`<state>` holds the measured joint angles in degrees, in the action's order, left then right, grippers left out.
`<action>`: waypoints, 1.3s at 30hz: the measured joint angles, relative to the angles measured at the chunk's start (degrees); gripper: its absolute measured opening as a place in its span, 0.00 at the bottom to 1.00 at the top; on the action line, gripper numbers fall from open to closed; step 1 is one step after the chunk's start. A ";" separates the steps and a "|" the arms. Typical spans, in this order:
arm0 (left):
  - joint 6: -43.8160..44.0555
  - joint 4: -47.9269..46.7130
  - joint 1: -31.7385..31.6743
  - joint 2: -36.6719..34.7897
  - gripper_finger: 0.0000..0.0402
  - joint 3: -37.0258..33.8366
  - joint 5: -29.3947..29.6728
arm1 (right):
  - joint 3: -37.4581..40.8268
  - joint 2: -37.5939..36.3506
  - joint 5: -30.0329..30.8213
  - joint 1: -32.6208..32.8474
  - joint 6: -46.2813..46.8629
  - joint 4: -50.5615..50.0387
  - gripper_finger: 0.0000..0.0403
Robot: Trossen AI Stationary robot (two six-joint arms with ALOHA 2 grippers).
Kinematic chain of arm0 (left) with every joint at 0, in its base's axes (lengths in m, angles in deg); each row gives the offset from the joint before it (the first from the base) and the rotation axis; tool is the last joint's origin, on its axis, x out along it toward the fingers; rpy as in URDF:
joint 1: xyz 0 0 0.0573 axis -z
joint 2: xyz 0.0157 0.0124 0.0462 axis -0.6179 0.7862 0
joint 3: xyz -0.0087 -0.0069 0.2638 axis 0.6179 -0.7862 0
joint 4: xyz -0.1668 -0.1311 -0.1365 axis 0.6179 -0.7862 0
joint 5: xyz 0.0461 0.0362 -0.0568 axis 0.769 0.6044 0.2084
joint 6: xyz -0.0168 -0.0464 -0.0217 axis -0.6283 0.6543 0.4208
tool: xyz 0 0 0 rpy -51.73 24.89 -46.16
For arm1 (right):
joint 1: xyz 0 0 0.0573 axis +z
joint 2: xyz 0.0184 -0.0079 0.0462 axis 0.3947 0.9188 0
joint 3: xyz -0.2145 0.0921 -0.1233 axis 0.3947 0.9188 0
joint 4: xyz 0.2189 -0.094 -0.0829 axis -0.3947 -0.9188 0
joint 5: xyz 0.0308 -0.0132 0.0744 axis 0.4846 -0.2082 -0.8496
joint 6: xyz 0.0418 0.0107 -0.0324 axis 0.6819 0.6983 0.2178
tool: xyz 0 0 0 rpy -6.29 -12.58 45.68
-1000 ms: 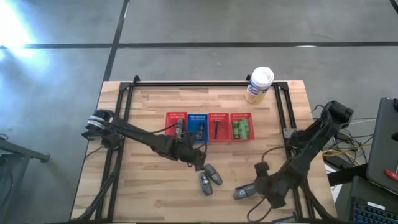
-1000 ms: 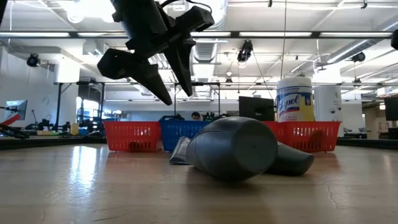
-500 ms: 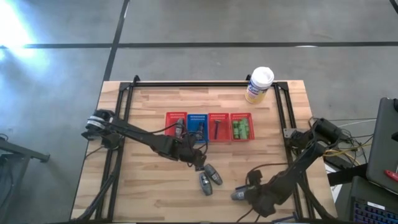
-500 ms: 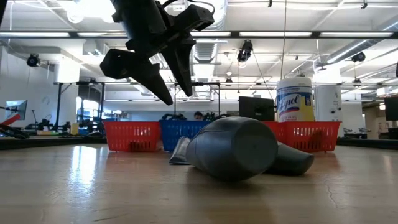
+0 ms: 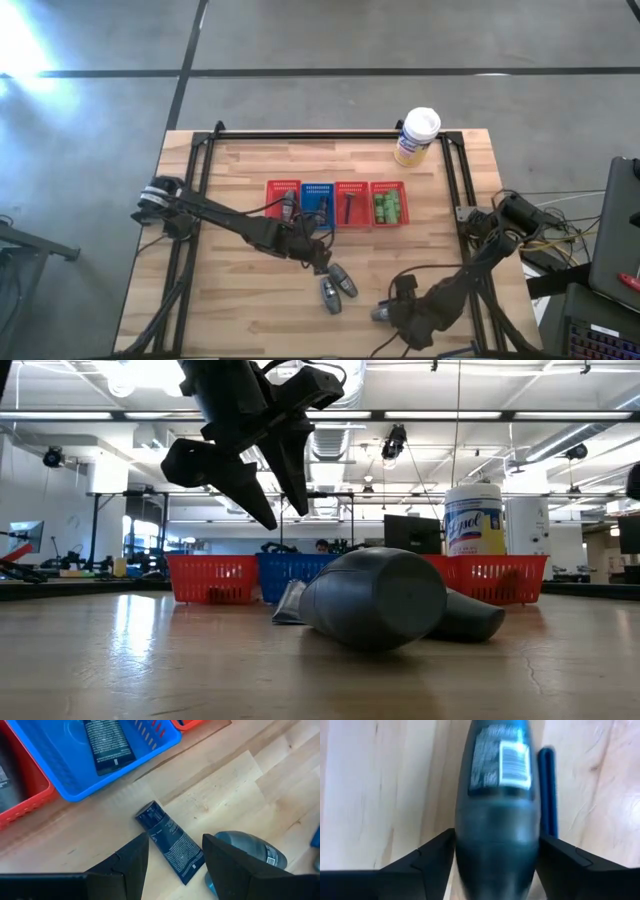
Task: Pick & Place Travel size toiletries
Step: Put the black deodorant into the left red basket
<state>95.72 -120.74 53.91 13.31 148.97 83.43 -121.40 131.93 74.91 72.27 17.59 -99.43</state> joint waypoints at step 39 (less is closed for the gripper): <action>-100.18 31.75 5.18 -1.86 0.63 1.03 10.67 | 3.39 -27.62 -10.49 -25.78 -1.77 -1.09 0.49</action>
<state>-4.46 -89.00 59.10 11.45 150.00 94.10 -118.00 104.31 64.42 46.49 15.81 -100.52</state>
